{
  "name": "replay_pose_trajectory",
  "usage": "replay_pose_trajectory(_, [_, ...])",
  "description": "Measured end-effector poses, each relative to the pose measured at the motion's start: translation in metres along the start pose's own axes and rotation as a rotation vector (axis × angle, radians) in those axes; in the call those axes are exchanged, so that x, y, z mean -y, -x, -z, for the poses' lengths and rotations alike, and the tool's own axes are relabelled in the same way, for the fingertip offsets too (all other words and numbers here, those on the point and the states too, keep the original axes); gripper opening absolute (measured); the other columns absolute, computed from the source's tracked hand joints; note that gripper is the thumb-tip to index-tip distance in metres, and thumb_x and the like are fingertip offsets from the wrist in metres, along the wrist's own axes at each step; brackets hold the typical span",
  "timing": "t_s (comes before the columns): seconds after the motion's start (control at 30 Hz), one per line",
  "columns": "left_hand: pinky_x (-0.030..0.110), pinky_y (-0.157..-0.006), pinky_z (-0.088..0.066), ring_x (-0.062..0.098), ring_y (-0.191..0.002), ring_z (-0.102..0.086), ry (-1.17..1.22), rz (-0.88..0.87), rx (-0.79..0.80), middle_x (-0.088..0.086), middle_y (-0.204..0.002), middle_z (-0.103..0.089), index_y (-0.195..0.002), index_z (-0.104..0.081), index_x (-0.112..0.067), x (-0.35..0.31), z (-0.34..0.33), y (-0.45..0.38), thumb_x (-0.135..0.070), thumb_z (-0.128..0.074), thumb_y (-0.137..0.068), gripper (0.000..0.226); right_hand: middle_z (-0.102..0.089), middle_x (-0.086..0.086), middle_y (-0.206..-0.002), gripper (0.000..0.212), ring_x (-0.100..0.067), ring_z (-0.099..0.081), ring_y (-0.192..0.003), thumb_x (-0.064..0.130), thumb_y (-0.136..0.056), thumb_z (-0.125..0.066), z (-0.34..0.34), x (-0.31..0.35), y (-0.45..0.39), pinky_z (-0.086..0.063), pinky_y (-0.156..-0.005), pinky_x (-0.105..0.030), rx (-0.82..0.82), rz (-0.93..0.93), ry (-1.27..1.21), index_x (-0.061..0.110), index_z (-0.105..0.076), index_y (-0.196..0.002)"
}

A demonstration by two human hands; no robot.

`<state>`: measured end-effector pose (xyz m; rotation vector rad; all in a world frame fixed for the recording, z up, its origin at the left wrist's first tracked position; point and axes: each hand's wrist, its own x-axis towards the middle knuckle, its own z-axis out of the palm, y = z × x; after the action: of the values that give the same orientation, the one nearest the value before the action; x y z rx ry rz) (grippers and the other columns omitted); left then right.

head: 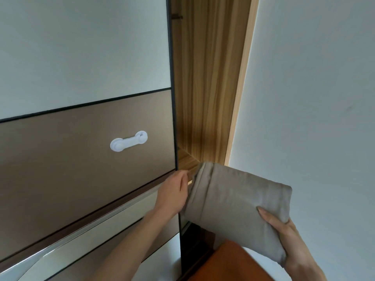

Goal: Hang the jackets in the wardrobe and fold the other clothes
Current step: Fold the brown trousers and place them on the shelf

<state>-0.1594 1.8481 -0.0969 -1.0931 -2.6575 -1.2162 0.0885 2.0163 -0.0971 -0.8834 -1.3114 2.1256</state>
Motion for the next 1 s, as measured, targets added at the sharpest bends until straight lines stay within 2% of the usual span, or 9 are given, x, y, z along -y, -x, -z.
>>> replay_pose_trajectory(0.07, [0.032,-0.115,-0.038,0.017,-0.127,-0.054,-0.375,-0.312,0.069,0.0,-0.133,-0.063,-0.133,-0.062,-0.019,0.006,-0.001,-0.029,-0.015,-0.051,-0.104,0.032,-0.079,-0.013,-0.105,0.039,-0.028,-0.079,-0.082,0.012,-0.086,-0.076,0.002,0.009,-0.017,-0.062,-0.055,-0.035,0.003,0.029,0.011,0.014,-0.066,-0.124])
replay_pose_trajectory(0.13, [0.039,-0.129,-0.011,0.023,-0.138,-0.046,-0.763,-0.508,0.178,0.005,-0.14,-0.058,-0.135,-0.06,-0.014,0.012,-0.004,-0.058,-0.019,-0.059,-0.097,0.038,-0.079,-0.012,-0.106,0.048,-0.029,-0.078,-0.086,0.014,-0.081,-0.082,0.006,0.016,-0.032,-0.063,-0.058,-0.036,0.001,0.051,0.021,0.015,-0.065,-0.126])
replay_pose_trajectory(0.23, [0.049,-0.127,0.01,0.033,-0.144,-0.039,-1.343,-0.536,0.322,0.015,-0.145,-0.055,-0.14,-0.057,-0.008,0.016,0.002,-0.081,-0.028,-0.048,-0.104,0.041,-0.079,-0.01,-0.107,0.052,-0.031,-0.077,-0.089,0.018,-0.077,-0.086,0.009,0.023,-0.049,-0.061,-0.055,-0.034,0.0,0.067,0.019,0.02,-0.066,-0.125])
replay_pose_trajectory(0.33, [0.054,-0.127,0.004,0.037,-0.151,-0.03,-1.683,-0.525,0.426,0.016,-0.157,-0.045,-0.15,-0.048,-0.007,0.018,-0.001,-0.081,-0.033,-0.045,-0.108,0.049,-0.079,-0.01,-0.109,0.042,-0.035,-0.075,-0.096,0.019,-0.084,-0.079,0.01,0.028,-0.06,-0.06,-0.071,-0.04,0.006,0.071,-0.007,0.022,-0.066,-0.124])
replay_pose_trajectory(0.43, [0.055,-0.128,-0.005,0.039,-0.149,-0.032,-1.772,-0.491,0.445,0.016,-0.156,-0.045,-0.152,-0.045,-0.006,0.016,-0.011,-0.073,-0.035,-0.044,-0.109,0.051,-0.078,-0.013,-0.109,0.039,-0.038,-0.073,-0.097,0.019,-0.084,-0.078,0.009,0.029,-0.067,-0.057,-0.083,-0.048,0.004,0.059,-0.011,0.021,-0.067,-0.122])
replay_pose_trajectory(0.53, [0.055,-0.125,-0.013,0.037,-0.138,-0.045,-1.817,-0.458,0.469,0.016,-0.144,-0.056,-0.144,-0.054,-0.009,0.013,-0.013,-0.072,-0.034,-0.045,-0.108,0.045,-0.077,-0.016,-0.11,0.04,-0.039,-0.073,-0.095,0.021,-0.082,-0.078,0.005,0.028,-0.07,-0.056,-0.089,-0.056,-0.002,0.045,-0.014,0.019,-0.068,-0.121])
replay_pose_trajectory(0.6, [0.058,-0.126,-0.011,0.036,-0.134,-0.048,-1.839,-0.466,0.484,0.016,-0.139,-0.059,-0.144,-0.054,-0.007,0.012,-0.01,-0.075,-0.035,-0.048,-0.107,0.047,-0.078,-0.015,-0.109,0.04,-0.038,-0.073,-0.093,0.022,-0.082,-0.078,0.004,0.027,-0.07,-0.059,-0.082,-0.052,0.002,0.046,-0.015,0.019,-0.067,-0.121])
replay_pose_trajectory(0.73, [0.058,-0.125,-0.015,0.037,-0.137,-0.046,-1.917,-0.484,0.513,0.017,-0.143,-0.056,-0.147,-0.051,-0.008,0.016,-0.006,-0.073,-0.035,-0.051,-0.106,0.049,-0.079,-0.011,-0.1,0.033,-0.028,-0.075,-0.078,0.02,-0.086,-0.077,0.006,0.027,-0.065,-0.059,-0.052,-0.035,0.01,0.047,-0.021,0.021,-0.068,-0.118])
replay_pose_trajectory(1.0, [0.057,-0.124,-0.017,0.038,-0.136,-0.048,-1.941,-0.493,0.525,0.017,-0.14,-0.059,-0.142,-0.056,-0.007,0.027,0.008,-0.057,-0.031,-0.046,-0.108,0.042,-0.08,-0.01,-0.104,0.033,-0.023,-0.078,-0.078,0.019,-0.088,-0.076,0.005,0.019,-0.059,-0.061,-0.054,-0.032,0.031,0.029,-0.018,0.019,-0.068,-0.12])
